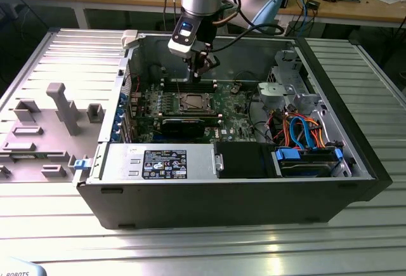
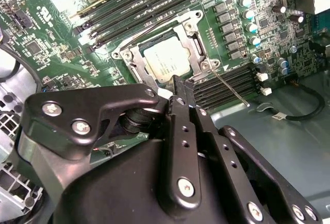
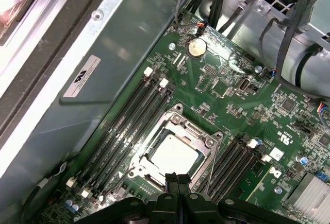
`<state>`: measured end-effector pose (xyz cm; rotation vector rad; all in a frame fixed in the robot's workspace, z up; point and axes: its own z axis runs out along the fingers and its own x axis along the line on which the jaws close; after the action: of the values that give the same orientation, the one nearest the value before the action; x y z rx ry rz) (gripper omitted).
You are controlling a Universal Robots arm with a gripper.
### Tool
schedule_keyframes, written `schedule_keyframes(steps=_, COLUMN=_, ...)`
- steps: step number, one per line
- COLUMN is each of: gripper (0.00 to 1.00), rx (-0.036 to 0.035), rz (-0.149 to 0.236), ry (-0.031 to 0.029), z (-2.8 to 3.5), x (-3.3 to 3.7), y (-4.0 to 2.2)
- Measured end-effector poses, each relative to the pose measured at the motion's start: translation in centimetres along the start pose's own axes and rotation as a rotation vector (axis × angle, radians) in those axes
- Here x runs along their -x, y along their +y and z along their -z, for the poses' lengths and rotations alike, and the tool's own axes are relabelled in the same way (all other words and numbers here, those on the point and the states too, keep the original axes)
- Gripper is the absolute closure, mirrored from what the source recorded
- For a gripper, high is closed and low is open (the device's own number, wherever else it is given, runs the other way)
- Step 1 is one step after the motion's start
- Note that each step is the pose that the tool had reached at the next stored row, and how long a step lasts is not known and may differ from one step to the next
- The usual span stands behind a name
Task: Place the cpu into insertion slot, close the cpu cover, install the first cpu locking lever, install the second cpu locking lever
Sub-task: 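Install the first cpu locking lever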
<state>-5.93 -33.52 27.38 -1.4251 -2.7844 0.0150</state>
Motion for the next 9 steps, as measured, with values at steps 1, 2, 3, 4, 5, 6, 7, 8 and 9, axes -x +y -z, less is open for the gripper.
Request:
schedule_keyframes(steps=1, gripper=0.89, rx=0.0, rz=0.004, ry=0.0, z=0.0, x=0.0, y=0.0)
schedule_keyframes(steps=2, gripper=0.89, rx=0.0, rz=0.009, ry=-0.0001, z=0.0, x=0.0, y=0.0)
schedule_keyframes(steps=3, gripper=0.89, rx=-0.0001, rz=0.014, ry=-0.0002, z=0.0, x=0.0, y=0.0)
schedule_keyframes(steps=4, gripper=0.89, rx=-0.0001, rz=0.022, ry=-0.0003, z=0.0, x=0.0, y=0.0)
schedule_keyframes(steps=5, gripper=0.89, rx=-0.0001, rz=0.029, ry=-0.0004, z=0.0, x=-0.01, y=-0.01)
schedule_keyframes(steps=6, gripper=0.89, rx=-0.0002, rz=0.035, ry=-0.0005, z=0.0, x=-0.01, y=-0.01)
schedule_keyframes(steps=7, gripper=0.89, rx=-0.0003, rz=0.041, ry=-0.0006, z=0.0, x=-0.01, y=-0.01)
schedule_keyframes(steps=8, gripper=0.89, rx=-0.0003, rz=0.048, ry=-0.0007, z=0.0, x=-0.01, y=-0.01)
schedule_keyframes(steps=9, gripper=0.89, rx=-0.0003, rz=0.054, ry=-0.0008, z=0.0, x=-0.01, y=-0.01)
